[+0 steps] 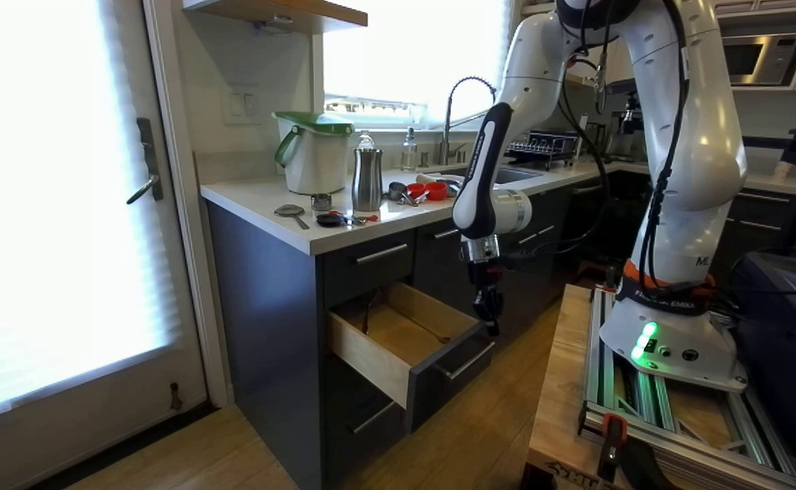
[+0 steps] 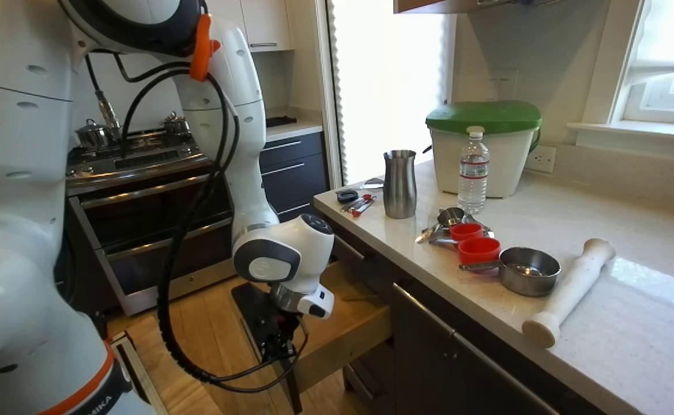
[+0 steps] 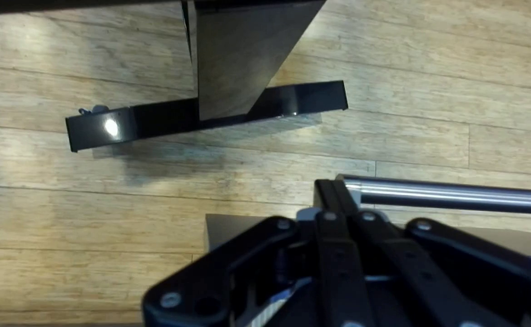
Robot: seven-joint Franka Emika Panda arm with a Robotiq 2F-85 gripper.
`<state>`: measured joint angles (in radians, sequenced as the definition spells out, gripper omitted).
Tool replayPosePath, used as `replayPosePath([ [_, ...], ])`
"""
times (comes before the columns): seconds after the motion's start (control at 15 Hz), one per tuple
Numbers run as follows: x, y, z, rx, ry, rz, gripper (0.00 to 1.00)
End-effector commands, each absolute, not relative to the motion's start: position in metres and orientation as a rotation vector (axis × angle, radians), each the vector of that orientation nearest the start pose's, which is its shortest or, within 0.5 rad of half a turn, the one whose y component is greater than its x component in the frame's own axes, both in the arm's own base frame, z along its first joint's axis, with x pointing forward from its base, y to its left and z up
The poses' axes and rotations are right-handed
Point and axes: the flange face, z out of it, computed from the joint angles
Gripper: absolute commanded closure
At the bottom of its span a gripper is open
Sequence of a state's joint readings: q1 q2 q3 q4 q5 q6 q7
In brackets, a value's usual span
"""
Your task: Close the open drawer fully
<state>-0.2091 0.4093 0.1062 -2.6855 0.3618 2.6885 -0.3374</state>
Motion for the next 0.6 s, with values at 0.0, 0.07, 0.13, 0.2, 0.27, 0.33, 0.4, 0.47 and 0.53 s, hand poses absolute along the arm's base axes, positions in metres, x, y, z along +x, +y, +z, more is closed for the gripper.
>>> replayPosePath([
  [0.0,0.333,-0.046,0.09,-2.878,0.207,0.344,1.0],
  [0.07,0.334,-0.048,0.092,-2.873,0.22,0.309,1.0],
  [0.13,0.335,-0.051,0.094,-2.87,0.238,0.269,1.0],
  [0.2,0.335,-0.053,0.095,-2.872,0.267,0.228,1.0],
  [0.27,0.336,-0.055,0.097,-2.868,0.288,0.199,1.0],
  [0.33,0.337,-0.056,0.097,-2.867,0.316,0.167,1.0],
  [0.4,0.339,-0.058,0.098,-2.866,0.343,0.132,1.0],
  [0.47,0.342,-0.059,0.099,-2.872,0.37,0.1,1.0],
  [0.53,0.345,-0.06,0.1,-2.871,0.396,0.067,1.0],
])
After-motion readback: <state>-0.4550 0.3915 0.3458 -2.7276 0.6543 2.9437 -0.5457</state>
